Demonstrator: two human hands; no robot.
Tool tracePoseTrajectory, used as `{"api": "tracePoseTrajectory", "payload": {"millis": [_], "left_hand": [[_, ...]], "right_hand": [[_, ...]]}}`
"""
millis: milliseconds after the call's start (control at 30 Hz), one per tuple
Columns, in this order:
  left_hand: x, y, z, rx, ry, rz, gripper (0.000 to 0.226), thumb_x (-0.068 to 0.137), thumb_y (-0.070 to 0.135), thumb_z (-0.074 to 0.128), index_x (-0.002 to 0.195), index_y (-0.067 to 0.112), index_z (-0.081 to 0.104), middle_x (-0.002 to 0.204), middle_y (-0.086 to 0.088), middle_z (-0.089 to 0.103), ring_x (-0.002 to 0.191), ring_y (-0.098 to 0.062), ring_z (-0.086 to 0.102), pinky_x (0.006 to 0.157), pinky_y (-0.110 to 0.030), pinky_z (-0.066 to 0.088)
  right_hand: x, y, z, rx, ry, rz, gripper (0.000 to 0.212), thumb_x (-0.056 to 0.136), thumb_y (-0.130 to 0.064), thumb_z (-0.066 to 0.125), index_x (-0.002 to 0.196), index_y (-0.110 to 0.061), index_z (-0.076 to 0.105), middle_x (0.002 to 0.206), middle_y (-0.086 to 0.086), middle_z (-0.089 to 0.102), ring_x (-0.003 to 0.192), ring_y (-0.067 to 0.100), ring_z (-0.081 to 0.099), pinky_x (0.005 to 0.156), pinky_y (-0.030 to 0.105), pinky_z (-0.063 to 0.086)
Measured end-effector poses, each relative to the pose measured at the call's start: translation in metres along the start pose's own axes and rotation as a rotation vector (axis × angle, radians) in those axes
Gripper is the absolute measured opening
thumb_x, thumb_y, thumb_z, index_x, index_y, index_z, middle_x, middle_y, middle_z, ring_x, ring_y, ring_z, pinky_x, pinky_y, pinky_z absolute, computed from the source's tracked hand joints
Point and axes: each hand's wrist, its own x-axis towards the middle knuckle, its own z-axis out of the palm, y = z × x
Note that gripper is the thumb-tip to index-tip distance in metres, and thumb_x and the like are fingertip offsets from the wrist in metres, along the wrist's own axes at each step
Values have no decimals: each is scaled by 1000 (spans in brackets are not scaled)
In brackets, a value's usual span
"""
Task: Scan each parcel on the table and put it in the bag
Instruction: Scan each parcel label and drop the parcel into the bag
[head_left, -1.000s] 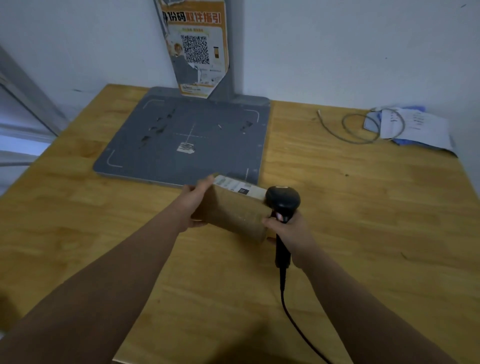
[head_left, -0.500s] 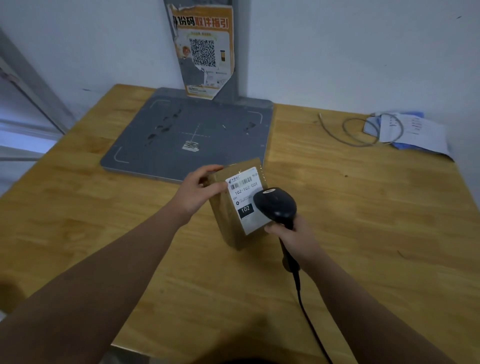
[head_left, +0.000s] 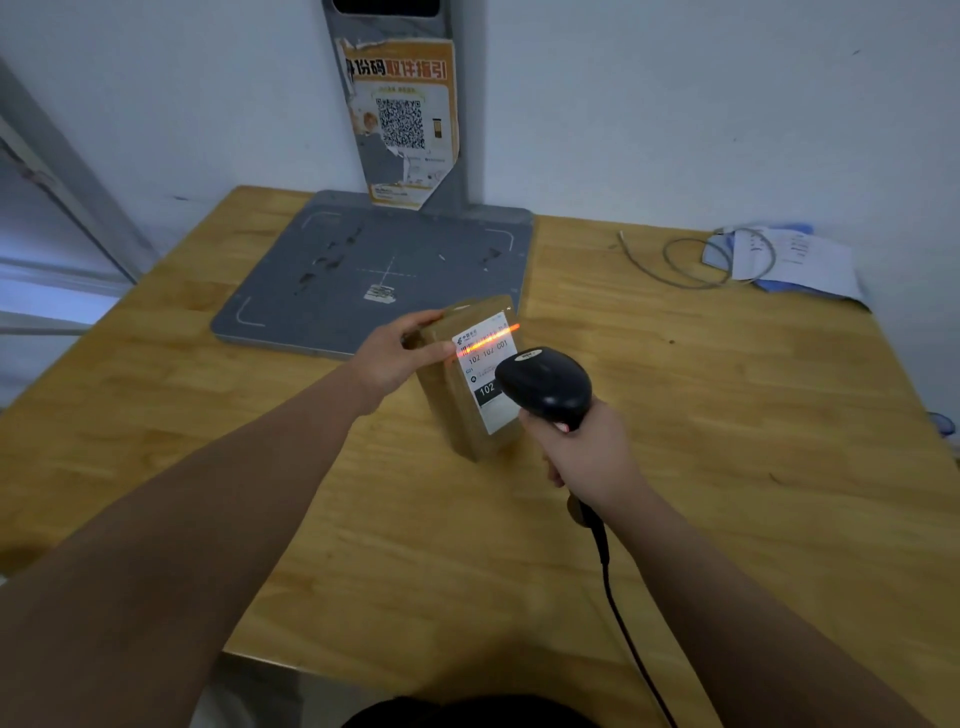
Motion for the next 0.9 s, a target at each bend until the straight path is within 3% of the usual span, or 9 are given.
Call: {"api": "tracePoseTrajectory", "payload": {"millis": [333,767,900], "left_hand": [[-2,3,8,42,-4,23,59,83,35,73,138,29,51,129,-2,56,120,-23,52,104,-46,45],[-7,6,10,52,17,37,55,87,30,69,139,26,51,126,-2,56,120,-22,51,104,-42,45],[-7,6,10,57,19,32,55,87,30,69,139,27,50,127,-1,55,120,-21,50,104,-41,45]], "right_hand": [[-13,-6,-17,-38,24,59,18,83,-18,66,78,-2,62,54,9,55,45,21,56,50,34,51],[-16,-11,-20,-91,19,75,18,85,-21,66,88,-4,64,57,6,58,46,17,57,49,29,51],[-16,-18,-26,-114,-9,98,16,84,-21,65,81,-6,61,53,4,56,43,14,55,47,27,49]]}}
